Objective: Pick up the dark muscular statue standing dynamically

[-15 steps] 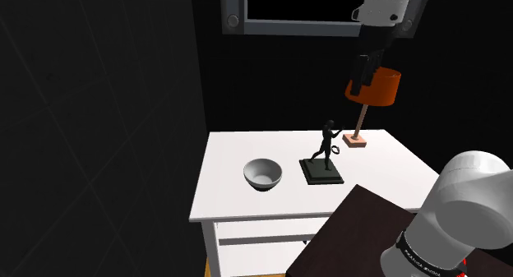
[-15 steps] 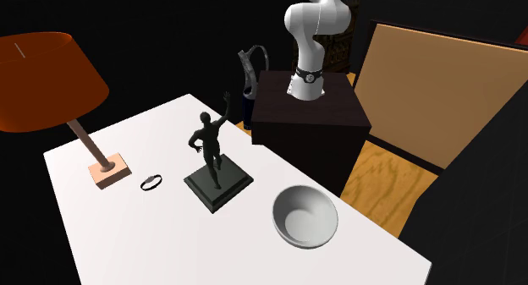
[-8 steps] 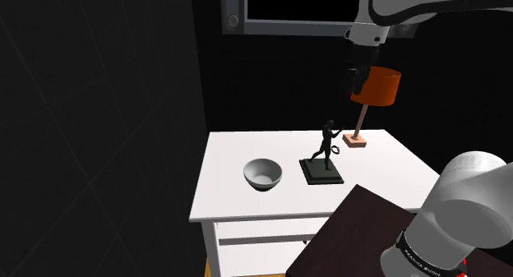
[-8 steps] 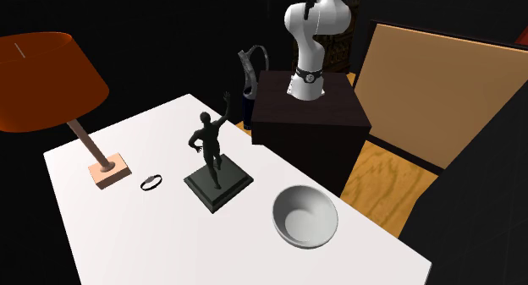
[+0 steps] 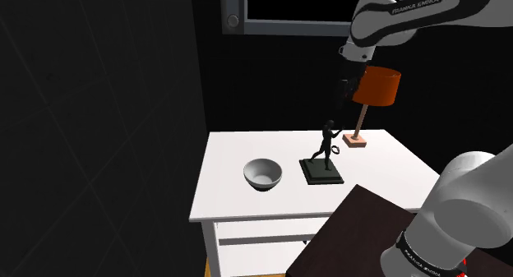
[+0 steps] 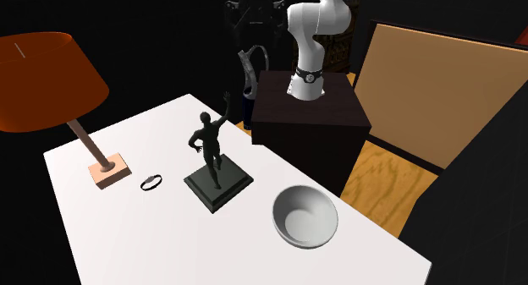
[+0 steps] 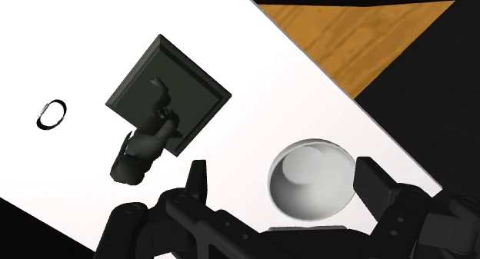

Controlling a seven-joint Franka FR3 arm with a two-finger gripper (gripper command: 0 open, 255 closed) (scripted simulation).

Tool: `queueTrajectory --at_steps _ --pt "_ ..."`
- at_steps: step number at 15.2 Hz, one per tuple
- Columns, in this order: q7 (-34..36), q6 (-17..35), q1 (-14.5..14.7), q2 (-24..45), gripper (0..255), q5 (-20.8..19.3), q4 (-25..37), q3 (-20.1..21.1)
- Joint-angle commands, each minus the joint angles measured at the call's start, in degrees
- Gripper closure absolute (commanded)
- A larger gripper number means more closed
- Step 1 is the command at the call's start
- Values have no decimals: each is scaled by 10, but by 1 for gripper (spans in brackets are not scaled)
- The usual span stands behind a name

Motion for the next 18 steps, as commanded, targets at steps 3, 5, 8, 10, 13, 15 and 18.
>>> queueTrajectory --at_steps 3,5,8,10,13,15,18 --pt "-49 52 4 79 0 26 25 -46" --pt "-78 74 7 123 0 48 43 -69" --pt "-127 101 8 194 0 93 76 -98" --pt "-163 114 5 245 0 130 102 -113" --pt "-217 125 -10 325 0 192 148 -124" --pt "-250 126 -28 378 0 233 182 -122" --pt "-263 138 -37 399 0 250 185 -117"
